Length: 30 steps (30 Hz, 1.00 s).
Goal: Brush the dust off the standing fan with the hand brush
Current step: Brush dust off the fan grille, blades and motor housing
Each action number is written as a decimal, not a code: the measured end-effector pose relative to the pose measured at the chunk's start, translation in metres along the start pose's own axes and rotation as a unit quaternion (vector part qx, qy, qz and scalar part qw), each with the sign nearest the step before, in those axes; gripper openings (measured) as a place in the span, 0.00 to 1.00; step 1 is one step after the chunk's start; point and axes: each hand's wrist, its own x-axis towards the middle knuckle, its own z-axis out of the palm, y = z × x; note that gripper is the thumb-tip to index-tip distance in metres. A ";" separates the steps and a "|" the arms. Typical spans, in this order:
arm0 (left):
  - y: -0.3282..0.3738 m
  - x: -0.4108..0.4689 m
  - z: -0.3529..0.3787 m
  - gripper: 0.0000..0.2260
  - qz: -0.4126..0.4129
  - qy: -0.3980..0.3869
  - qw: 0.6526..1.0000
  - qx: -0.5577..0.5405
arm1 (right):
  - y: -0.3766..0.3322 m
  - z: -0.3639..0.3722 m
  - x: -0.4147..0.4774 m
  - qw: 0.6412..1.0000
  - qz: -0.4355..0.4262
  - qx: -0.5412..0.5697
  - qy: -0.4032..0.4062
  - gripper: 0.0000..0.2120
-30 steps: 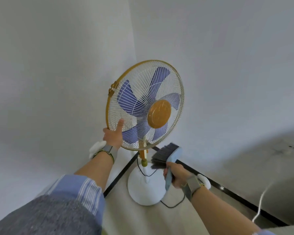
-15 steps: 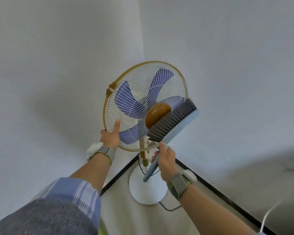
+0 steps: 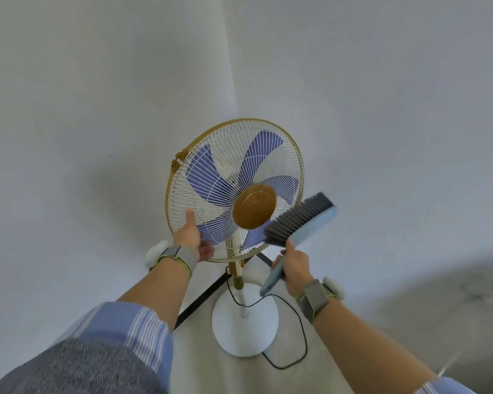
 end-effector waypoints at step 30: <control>0.010 -0.008 0.011 0.38 -0.036 -0.047 0.998 -0.019 | 0.060 -0.014 -0.027 0.956 -0.153 -0.251 0.002 0.17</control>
